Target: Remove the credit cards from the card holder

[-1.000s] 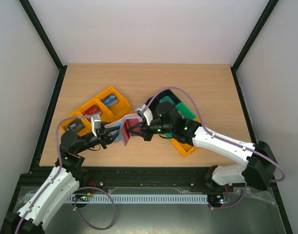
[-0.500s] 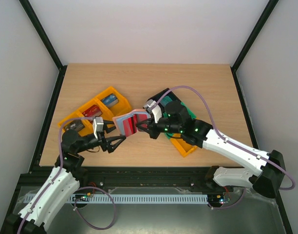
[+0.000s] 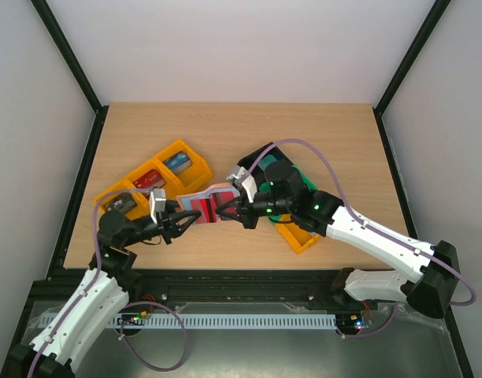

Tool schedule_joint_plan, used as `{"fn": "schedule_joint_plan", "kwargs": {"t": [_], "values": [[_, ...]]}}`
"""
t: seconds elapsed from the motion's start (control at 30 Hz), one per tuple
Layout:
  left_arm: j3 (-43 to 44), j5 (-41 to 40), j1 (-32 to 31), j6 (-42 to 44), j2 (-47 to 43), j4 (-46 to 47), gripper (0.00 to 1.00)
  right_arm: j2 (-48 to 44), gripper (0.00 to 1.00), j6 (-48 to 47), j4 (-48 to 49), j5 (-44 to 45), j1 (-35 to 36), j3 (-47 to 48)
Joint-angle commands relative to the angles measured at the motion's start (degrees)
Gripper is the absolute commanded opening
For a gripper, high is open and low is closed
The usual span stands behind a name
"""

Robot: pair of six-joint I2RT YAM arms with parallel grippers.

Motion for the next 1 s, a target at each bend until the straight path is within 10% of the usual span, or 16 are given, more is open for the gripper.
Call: {"fn": "schedule_joint_plan", "kwargs": {"t": [0.0, 0.13, 0.27, 0.43, 0.6, 0.77, 0.97], "values": [[-0.3, 3.0, -0.5, 0.9, -0.5, 3.4, 0.17, -0.2, 0.02, -1.8, 1.0, -4.6, -0.2, 1.0], [0.1, 4.9, -0.8, 0.6, -0.9, 1.9, 0.02, -1.1, 0.04, -2.2, 1.3, -3.8, -0.4, 0.6], [0.7, -2.1, -0.8, -5.1, -1.5, -2.1, 0.02, -6.3, 0.40, 1.9, 4.7, 5.2, -4.1, -3.7], [1.1, -14.6, -0.3, -10.5, -1.0, -9.2, 0.02, -10.0, 0.56, 4.0, 1.3, 10.2, -9.2, -4.4], [1.1, -15.1, -0.1, -9.2, -1.2, -8.4, 0.02, -8.6, 0.52, 4.4, -1.9, 10.5, -9.2, -0.1], [1.3, -11.7, 0.3, -7.2, -1.7, -5.4, 0.02, -3.6, 0.41, 10.9, 12.7, -14.5, -7.5, -1.6], [0.8, -6.4, 0.5, -9.6, -2.2, 0.8, 0.02, 3.3, 0.31, 12.5, 17.4, -9.8, -6.0, 0.1]]}}
